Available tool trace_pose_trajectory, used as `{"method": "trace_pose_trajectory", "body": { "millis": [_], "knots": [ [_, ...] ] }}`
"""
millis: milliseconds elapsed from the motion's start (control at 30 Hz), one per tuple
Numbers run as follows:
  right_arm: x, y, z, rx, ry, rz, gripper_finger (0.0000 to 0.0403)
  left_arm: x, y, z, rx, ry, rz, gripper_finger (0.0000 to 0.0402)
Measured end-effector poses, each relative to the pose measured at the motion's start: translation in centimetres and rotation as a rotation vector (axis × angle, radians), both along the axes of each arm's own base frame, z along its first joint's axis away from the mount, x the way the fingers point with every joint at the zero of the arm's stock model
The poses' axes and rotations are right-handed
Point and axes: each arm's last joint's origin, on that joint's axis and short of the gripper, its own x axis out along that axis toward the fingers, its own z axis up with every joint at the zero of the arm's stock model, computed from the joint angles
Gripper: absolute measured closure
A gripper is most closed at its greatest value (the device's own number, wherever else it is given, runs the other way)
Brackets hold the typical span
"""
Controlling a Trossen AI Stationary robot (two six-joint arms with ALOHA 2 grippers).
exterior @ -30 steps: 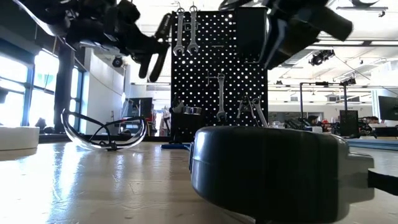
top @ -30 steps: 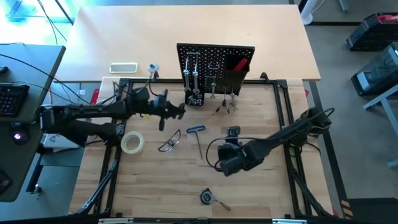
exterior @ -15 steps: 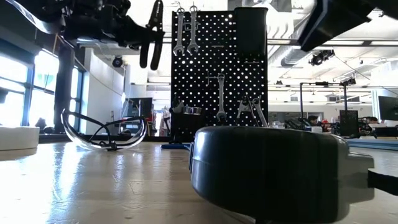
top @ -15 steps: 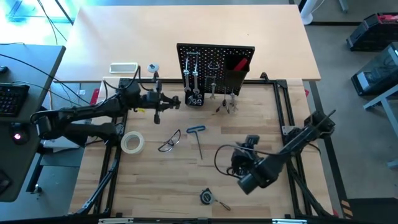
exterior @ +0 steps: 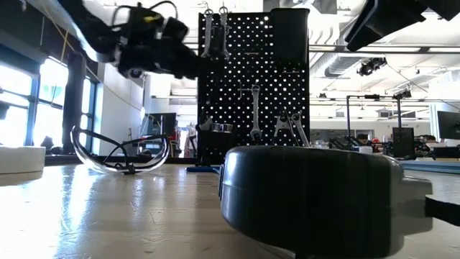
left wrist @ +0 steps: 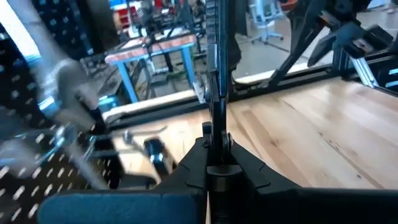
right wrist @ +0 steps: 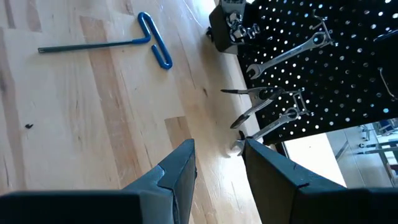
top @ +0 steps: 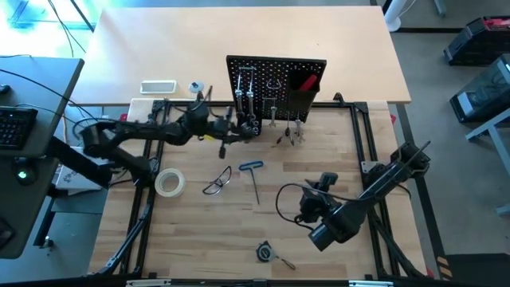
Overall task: Hang tools onto peg board
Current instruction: Hang the wire stripper onto the peg board
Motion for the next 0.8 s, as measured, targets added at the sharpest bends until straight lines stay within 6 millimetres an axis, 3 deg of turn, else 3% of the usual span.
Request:
{"method": "trace_pose_trajectory", "body": {
  "millis": [200,333,800],
  "knots": [
    [-0.1,0.1,0.0,0.003,-0.005,0.000,0.0272,4.0,0.4,-1.4,-0.011,0.045,-0.047,0.0383],
    [-0.2,0.2,0.0,0.002,-0.004,0.006,0.0272,5.3,0.8,-2.0,-0.018,0.066,-0.036,0.0383],
    [-0.8,-0.2,-1.8,-0.040,0.008,0.005,0.0272,4.8,4.3,-0.9,-0.044,0.047,0.154,0.0383]
  ]
}}
